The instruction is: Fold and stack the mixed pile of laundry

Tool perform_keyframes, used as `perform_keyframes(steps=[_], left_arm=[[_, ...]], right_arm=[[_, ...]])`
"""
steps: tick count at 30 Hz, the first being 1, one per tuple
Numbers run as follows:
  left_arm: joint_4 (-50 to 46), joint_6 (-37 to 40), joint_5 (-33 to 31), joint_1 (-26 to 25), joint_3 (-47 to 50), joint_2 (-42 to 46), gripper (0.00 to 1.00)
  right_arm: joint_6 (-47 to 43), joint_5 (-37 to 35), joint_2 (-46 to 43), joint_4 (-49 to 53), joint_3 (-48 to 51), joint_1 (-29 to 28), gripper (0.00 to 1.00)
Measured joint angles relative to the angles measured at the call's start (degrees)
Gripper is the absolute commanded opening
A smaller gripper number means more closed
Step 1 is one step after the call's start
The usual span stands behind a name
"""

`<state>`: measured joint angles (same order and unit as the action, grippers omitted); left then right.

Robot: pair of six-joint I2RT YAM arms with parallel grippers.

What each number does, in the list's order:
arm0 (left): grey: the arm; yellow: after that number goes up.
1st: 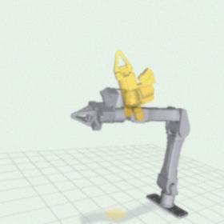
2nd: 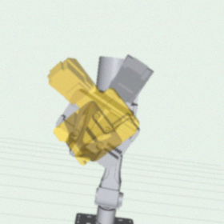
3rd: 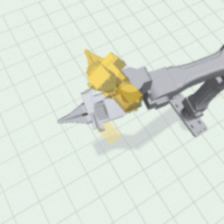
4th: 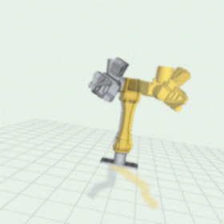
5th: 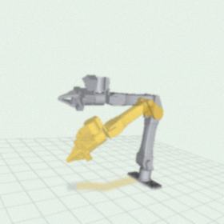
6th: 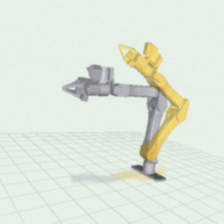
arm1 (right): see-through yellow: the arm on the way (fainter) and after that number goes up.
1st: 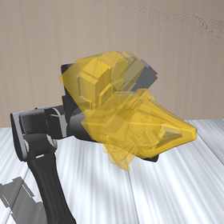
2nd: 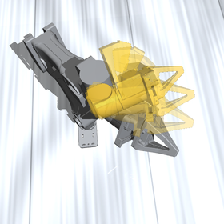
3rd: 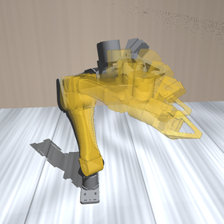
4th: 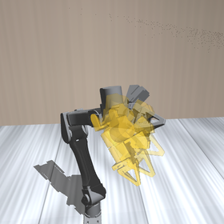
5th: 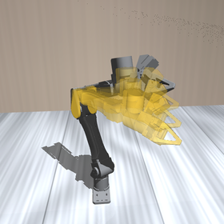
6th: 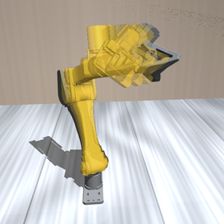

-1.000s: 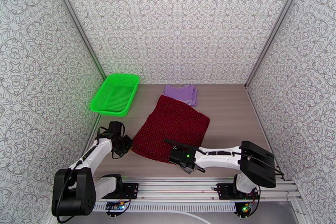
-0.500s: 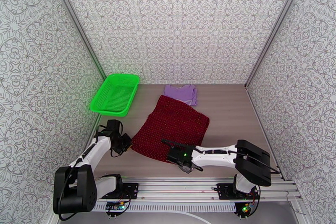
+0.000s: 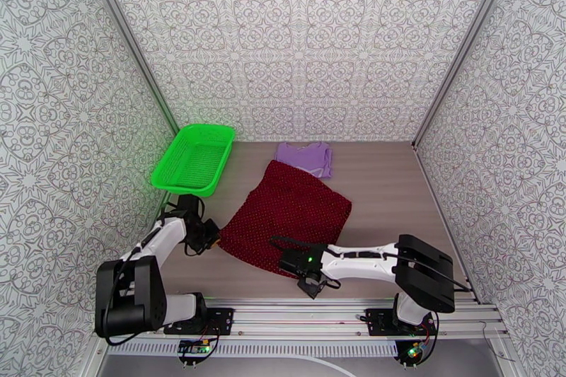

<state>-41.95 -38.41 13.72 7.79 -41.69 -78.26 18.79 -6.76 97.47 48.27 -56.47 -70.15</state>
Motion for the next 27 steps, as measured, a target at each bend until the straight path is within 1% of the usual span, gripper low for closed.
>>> perform_keyframes(steps=[2,8,10,11,18,22,27], left_arm=[[0.0,0.2,0.0,0.0,-0.5,-0.4,0.0],[-0.1,0.8,0.0,0.0,-0.7,0.0,0.0],[-0.2,1.0,0.4,0.0,-0.6,1.1,0.0],[-0.4,1.0,0.7,0.0,-0.6,1.8,0.0],[-3.8,1.2,3.0,0.0,-0.5,10.2,0.0],[-7.1,0.9,3.4,-0.9,-0.4,16.2,0.0],[-10.1,-1.2,4.5,-1.7,-0.4,22.0,0.0]], right_arm=[[-0.2,0.0,0.9,0.7,-0.9,0.0,0.45],[1.0,0.3,4.3,3.2,-4.4,-0.5,0.22],[1.9,-0.5,5.0,3.5,-5.0,-0.6,0.11],[2.6,-1.3,5.3,3.7,-5.3,-0.6,0.01],[4.5,-2.4,4.0,3.0,-4.7,-0.8,0.0],[3.8,1.1,0.3,1.6,-3.4,-1.2,0.0],[3.8,7.8,-8.1,0.2,-2.9,-2.3,0.0]])
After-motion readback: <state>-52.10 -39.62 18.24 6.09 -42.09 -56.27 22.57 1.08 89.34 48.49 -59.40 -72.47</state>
